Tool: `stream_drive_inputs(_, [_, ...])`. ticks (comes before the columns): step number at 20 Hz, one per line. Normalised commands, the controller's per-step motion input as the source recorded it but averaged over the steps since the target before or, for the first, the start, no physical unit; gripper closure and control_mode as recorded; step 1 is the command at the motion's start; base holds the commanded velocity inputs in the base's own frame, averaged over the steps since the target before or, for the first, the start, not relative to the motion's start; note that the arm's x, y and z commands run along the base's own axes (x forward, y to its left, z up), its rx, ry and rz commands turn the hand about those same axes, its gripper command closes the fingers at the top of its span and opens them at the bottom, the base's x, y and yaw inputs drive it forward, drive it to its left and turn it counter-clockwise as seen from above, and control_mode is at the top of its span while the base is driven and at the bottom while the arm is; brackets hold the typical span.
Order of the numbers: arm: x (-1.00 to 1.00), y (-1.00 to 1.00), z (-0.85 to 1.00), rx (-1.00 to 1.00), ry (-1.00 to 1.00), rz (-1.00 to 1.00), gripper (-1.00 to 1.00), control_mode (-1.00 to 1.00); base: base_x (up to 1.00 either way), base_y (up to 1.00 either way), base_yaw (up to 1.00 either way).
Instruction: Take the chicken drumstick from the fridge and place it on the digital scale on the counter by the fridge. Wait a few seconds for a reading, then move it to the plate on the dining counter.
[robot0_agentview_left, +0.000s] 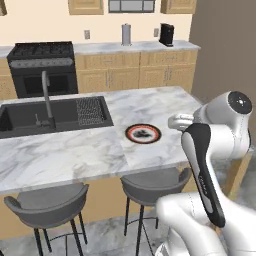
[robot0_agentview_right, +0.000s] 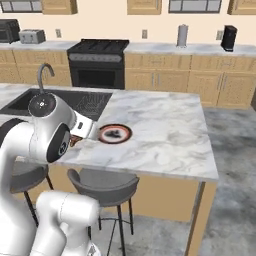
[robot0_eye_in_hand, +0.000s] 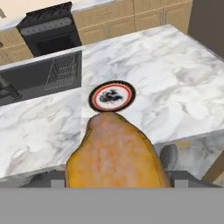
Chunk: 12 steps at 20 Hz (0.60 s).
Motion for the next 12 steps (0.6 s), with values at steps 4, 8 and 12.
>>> stream_drive_inputs(4, [0.0, 0.0, 0.0, 0.0, 0.0, 0.0, 1.0, 1.0, 1.0, -0.4, 0.11])
stream_drive_inputs(8, [0.72, 0.0, -0.19, 0.0, 0.13, 0.04, 1.0, -1.0, 0.25, -0.03, 0.01])
stream_drive_inputs(12, [1.0, 0.0, -0.49, 0.0, 0.24, 0.05, 1.0, -1.0, 0.0, 0.0, 0.0])
